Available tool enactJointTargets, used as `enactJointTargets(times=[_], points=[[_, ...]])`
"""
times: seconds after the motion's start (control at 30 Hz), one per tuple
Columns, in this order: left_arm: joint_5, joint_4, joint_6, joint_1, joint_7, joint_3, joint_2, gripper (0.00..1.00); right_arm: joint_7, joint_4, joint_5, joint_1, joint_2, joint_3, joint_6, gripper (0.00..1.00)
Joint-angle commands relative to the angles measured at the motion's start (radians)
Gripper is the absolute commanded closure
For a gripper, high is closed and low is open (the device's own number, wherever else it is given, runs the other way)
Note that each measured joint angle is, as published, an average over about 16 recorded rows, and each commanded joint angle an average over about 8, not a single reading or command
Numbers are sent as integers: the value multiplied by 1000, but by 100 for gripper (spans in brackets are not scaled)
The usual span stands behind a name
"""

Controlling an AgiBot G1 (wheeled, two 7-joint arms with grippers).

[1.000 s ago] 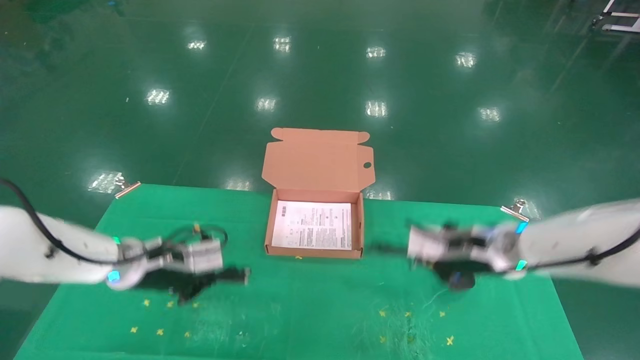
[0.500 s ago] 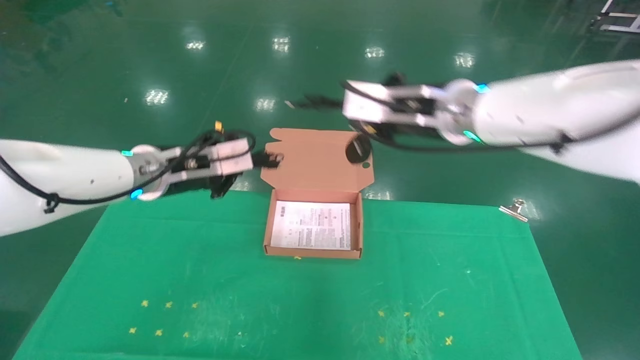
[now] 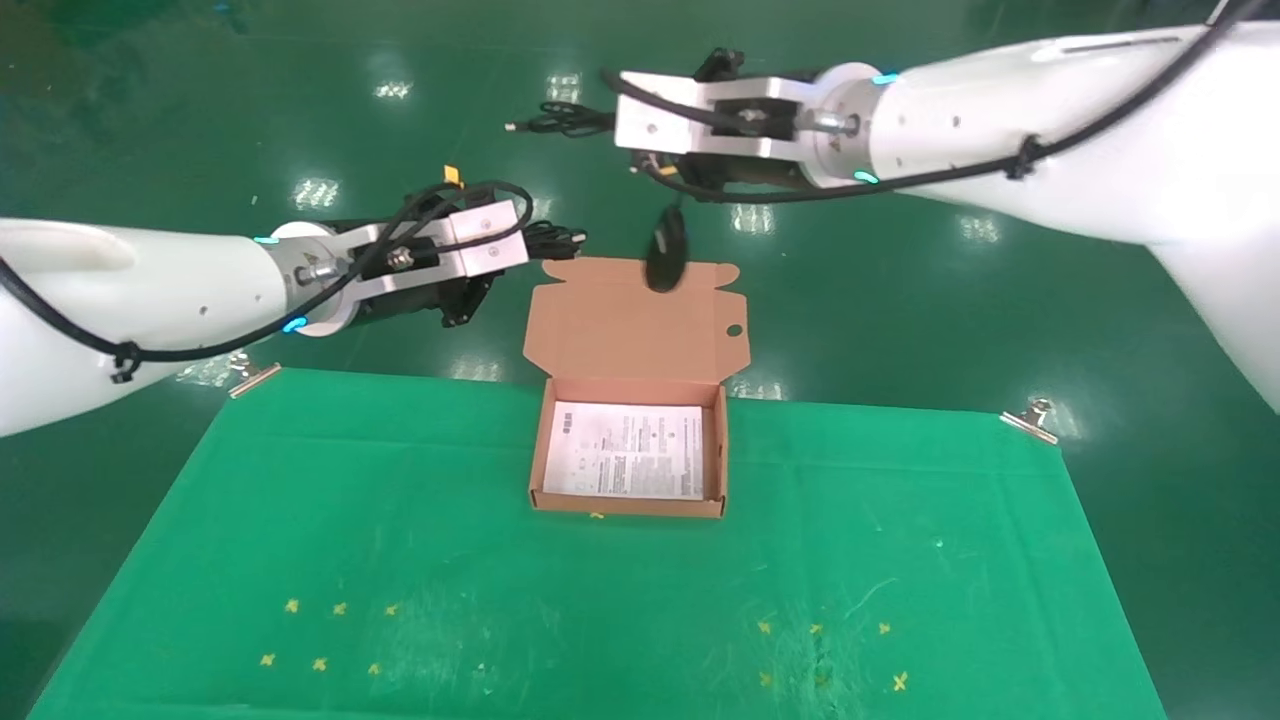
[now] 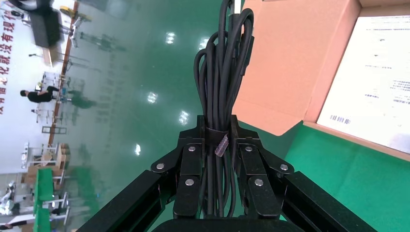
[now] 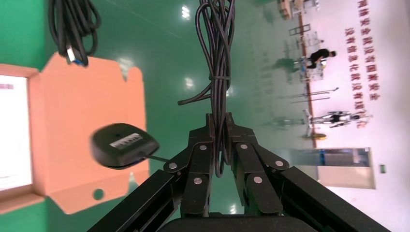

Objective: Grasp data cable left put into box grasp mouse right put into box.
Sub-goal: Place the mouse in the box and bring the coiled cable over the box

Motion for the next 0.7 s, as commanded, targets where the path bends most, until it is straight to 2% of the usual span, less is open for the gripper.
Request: enactJointTargets(times=[0.03,0.37,0.7], points=[[7,5,3,2,-4,2,0,100,-7,-10,4,1,-11,-2,-1,100],[69,39,44,10,-37,8,-36,100,-23,-73,30,-61,-50,-19,1,100],[129,52,92,7,-78,11,-62,100,-84,-156,96,-118,-106,-40,21,100]])
